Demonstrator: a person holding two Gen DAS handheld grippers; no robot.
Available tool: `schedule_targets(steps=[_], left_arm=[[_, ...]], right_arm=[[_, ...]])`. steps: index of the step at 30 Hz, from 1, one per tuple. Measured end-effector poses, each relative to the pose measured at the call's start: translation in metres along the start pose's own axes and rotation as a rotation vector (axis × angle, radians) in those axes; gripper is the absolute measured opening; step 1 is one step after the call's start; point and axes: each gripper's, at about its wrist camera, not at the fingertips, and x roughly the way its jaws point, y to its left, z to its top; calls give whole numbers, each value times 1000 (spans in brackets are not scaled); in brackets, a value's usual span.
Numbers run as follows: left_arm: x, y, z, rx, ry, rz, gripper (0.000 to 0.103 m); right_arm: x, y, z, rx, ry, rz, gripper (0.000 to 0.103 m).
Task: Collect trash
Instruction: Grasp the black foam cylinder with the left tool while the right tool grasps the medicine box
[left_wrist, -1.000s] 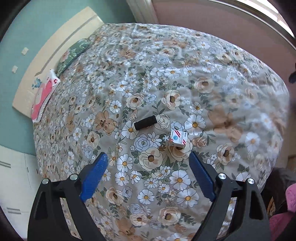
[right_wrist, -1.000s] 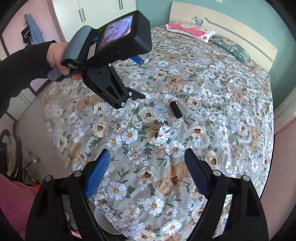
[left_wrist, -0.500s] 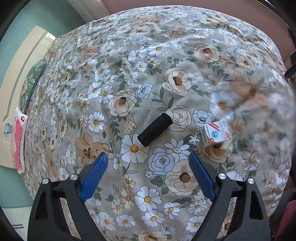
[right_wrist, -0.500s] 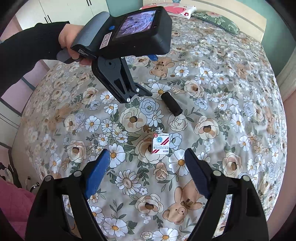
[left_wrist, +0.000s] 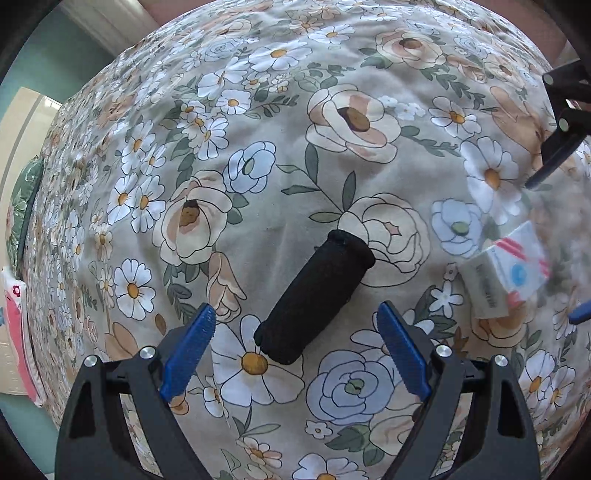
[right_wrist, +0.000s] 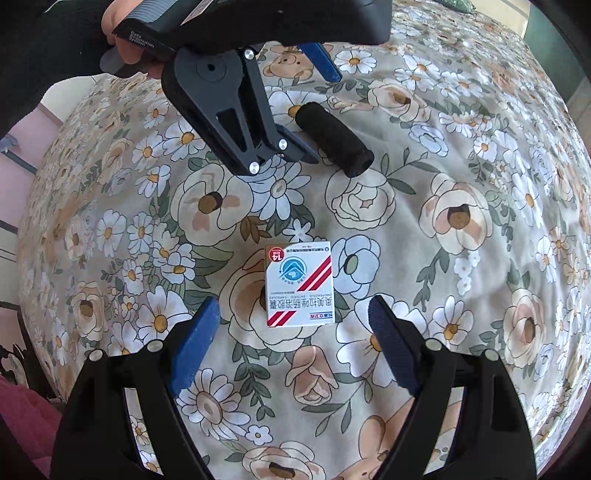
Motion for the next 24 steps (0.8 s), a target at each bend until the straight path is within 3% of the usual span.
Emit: schedule_targets(steps=[6,8,10,12,14,24], left_arm=[[21,0,3,23,-2,-3,87],[24,-1,3,26,-7,-24,70],[27,-2,2,25,-8,-41,64],[30,-4,2,16,-9,-60,58],[31,-5,1,14,-19,-67,52],[27,-7,-7,-66,-44,-57,47]], right_arm=[[29,-4,2,21,12,1,81],[36,-5,2,17,15,-9,81],[42,-6,3,18,22,-17,72],[51,-10,4,38,46,-9,55],[57,-14,5,53,51,-7,48],[59,-19,0,112,23,-5,45]])
